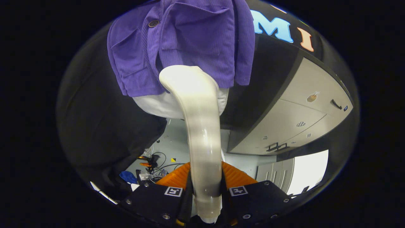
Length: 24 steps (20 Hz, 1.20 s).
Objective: Iron the clothes twice with a garment steamer, once on the left side and once on the right side.
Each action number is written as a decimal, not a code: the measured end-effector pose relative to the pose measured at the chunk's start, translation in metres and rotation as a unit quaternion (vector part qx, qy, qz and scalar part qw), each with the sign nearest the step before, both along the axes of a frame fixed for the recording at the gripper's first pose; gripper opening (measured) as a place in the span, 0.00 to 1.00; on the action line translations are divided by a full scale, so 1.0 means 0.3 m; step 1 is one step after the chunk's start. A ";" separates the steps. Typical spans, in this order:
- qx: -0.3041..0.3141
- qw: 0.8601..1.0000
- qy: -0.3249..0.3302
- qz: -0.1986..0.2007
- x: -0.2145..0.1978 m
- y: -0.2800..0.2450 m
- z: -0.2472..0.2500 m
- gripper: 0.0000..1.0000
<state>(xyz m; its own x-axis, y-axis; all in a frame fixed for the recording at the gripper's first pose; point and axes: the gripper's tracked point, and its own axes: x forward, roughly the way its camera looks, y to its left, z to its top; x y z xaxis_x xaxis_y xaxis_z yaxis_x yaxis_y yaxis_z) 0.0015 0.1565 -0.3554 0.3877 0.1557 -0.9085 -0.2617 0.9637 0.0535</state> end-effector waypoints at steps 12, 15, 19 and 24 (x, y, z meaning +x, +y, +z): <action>0.095 0.994 -0.036 0.037 -0.046 0.035 0.389 0.39; 0.113 0.989 -0.076 0.055 -0.024 0.065 0.537 0.39; 0.146 0.979 -0.127 0.058 0.015 0.123 0.713 0.39; 0.185 0.966 -0.169 0.061 0.076 0.192 0.889 0.39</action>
<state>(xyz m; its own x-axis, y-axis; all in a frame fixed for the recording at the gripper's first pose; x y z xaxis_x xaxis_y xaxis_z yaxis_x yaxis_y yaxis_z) 0.0243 0.2141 -0.0888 0.6102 0.5090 -0.6071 -0.4344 0.8558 0.2808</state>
